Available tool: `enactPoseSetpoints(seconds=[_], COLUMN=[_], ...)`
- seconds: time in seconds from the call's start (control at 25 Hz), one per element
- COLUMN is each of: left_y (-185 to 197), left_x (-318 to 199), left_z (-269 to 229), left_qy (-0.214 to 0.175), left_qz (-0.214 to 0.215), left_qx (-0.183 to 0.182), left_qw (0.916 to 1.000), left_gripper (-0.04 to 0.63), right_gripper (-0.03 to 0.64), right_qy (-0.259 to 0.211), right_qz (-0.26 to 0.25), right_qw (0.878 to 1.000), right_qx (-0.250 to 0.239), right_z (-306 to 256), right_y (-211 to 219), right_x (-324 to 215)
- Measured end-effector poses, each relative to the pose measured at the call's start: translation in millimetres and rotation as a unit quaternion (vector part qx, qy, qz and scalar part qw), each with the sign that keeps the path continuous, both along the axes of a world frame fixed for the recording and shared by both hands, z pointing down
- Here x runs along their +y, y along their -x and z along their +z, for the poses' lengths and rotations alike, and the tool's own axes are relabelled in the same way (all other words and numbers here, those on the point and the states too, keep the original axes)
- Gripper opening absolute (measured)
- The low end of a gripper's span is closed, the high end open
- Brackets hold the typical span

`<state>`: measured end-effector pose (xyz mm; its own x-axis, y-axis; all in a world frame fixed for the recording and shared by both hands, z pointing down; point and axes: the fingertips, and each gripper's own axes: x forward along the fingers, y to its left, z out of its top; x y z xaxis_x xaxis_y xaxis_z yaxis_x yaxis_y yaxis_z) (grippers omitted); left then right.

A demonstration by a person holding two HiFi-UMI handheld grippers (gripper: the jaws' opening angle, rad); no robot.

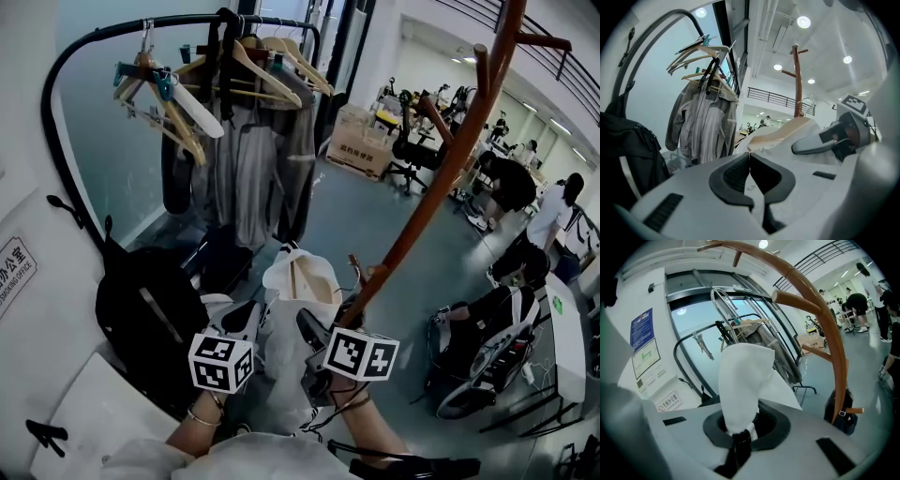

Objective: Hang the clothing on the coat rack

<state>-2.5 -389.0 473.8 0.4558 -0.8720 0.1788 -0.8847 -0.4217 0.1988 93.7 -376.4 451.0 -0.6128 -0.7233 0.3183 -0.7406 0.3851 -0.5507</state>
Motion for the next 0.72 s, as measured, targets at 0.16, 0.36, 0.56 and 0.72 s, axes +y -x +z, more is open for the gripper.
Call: enactPoseSetpoints(seconds=[0.16, 0.36, 0.56, 0.72], left_y=[-2, -2, -2, 4], left_x=[-8, -15, -16, -16], left_z=[1, -20, -41, -51], left_qy=[0.006, -0.016, -0.035, -0.041], left_qz=[-0.005, -0.008, -0.003, -0.01], left_qx=[-0.009, -0.013, -0.016, -0.021], left_qw=[0.9999, 0.9998, 0.9992, 0.9989], left_gripper=[0.009, 0.009, 0.009, 0.009], right_gripper=[0.029, 0.029, 0.029, 0.029], right_qy=[-0.001, 0.001, -0.014, -0.027], right_qz=[-0.006, -0.006, -0.004, -0.005], right_qw=[1.0, 1.0, 1.0, 1.0], right_qx=[0.007, 0.003, -0.002, -0.012], right_z=[-6, -14, -34, -54], right_y=[5, 9, 10, 9], right_x=[-6, -12, -15, -17])
